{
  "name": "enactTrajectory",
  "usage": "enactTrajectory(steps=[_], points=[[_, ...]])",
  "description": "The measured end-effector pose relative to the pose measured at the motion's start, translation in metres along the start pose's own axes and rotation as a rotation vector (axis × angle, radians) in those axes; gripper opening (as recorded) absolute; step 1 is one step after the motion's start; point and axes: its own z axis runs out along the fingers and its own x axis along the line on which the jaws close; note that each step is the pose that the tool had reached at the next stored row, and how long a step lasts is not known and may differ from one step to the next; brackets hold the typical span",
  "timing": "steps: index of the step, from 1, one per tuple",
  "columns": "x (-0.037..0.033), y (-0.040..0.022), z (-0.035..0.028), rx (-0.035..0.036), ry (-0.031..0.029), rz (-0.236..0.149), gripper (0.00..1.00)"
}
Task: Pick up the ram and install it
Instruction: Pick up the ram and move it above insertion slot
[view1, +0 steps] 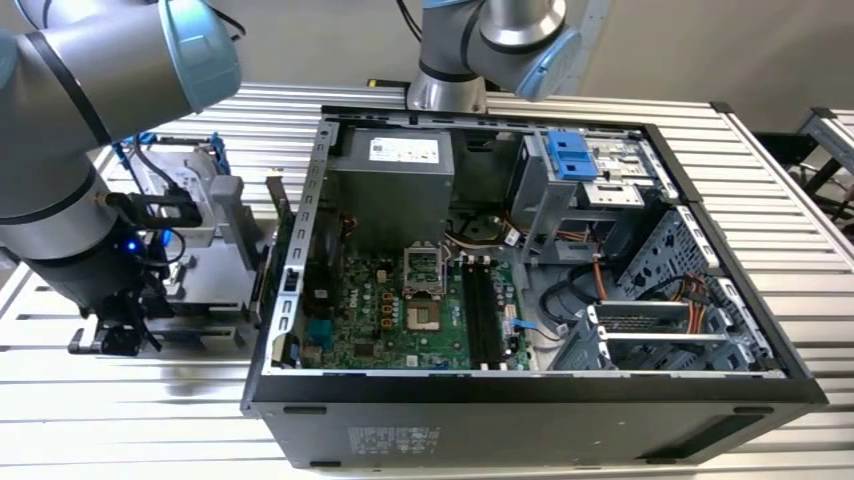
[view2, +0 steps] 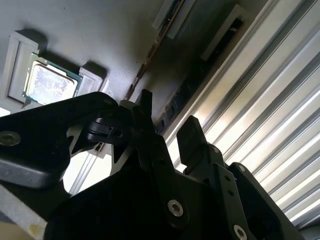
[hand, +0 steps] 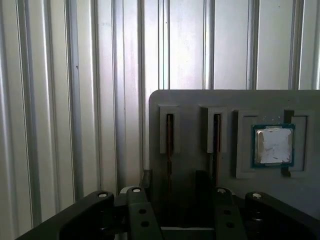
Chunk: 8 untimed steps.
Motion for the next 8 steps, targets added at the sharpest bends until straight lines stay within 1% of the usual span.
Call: enactTrajectory(steps=[8], points=[[0.0000,0.0000,0.0000,0.0001,0.0046,0.000,1.00]])
